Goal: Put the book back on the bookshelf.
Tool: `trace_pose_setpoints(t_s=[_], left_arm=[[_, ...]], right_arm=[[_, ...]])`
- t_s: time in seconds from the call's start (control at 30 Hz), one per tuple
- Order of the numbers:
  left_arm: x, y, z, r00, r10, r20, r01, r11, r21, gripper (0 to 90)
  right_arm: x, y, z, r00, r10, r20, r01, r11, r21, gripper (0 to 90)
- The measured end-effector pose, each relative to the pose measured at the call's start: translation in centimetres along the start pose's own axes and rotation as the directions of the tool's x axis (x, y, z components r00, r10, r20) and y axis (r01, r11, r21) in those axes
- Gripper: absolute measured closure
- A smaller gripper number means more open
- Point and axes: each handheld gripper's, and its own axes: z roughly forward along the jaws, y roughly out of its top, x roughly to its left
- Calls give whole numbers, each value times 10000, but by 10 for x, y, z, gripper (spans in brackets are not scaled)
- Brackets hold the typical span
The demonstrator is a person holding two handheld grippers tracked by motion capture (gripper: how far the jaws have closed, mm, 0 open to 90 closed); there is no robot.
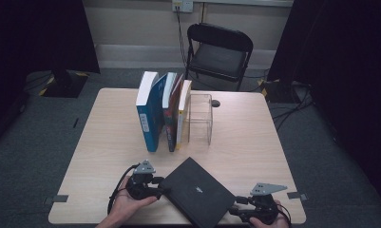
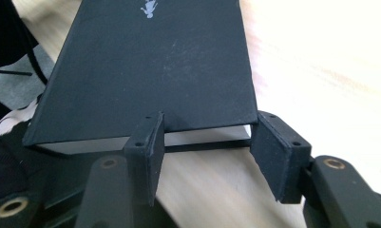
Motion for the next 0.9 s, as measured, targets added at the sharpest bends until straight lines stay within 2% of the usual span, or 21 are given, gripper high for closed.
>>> trace_pose_setpoints(t_s=[0.13, 0.37, 0.4, 0.47, 0.5, 0.57, 0.6, 0.63, 0.7, 0.73, 0.8, 0.83, 0.9], left_arm=[[10, -4, -9, 9995, -207, -222, 206, 9998, -44, 474], [19, -7, -17, 9970, -670, -384, 670, 9978, -3, 465], [20, -7, -18, 9971, -645, -396, 647, 9979, 36, 465], [20, -9, -19, 9954, -873, -404, 872, 9962, -51, 471], [19, -9, -19, 9958, -808, -434, 808, 9967, -17, 472], [19, -9, -19, 9957, -822, -416, 822, 9966, -18, 472], [21, -8, -20, 9963, -749, -415, 749, 9972, -9, 474], [21, -8, -20, 9962, -788, -362, 789, 9969, 7, 481], [22, -8, -19, 9965, -756, -358, 749, 9970, -204, 490], [23, -7, -17, 9965, -764, -352, 754, 9967, -294, 473], [25, -1, -10, 9967, -722, -373, 711, 9970, -321, 425], [26, 0, -8, 9968, -759, -263, 750, 9966, -342, 431], [25, 4, -6, 9969, -695, -376, 687, 9974, -228, 428]], right_arm=[[-1, 7, 12, 9999, -87, -89, 84, 9996, -273, 465], [-4, 23, 28, 9994, -189, 280, 204, 9983, -540, 468], [-5, 24, 29, 9993, -154, 355, 175, 9981, -599, 510], [-2, 27, 30, 9976, -487, 502, 525, 9955, -789, 666], [3, 29, 31, 9936, -690, 891, 766, 9935, -842, 668], [4, 29, 31, 9922, -629, 1081, 726, 9934, -888, 647], [3, 28, 31, 9936, -458, 1030, 556, 9941, -937, 625], [3, 28, 30, 9966, -324, 758, 401, 9939, -1026, 560], [6, 28, 28, 9989, -205, 420, 255, 9922, -1224, 529], [8, 28, 28, 9989, -260, 386, 307, 9916, -1254, 515], [11, 29, 30, 10000, 4, 65, 5, 9912, -1324, 455], [14, 29, 34, 9998, 51, 167, -31, 9932, -1166, 429], [17, 29, 35, 9991, -154, 384, 195, 9938, -1094, 410]])
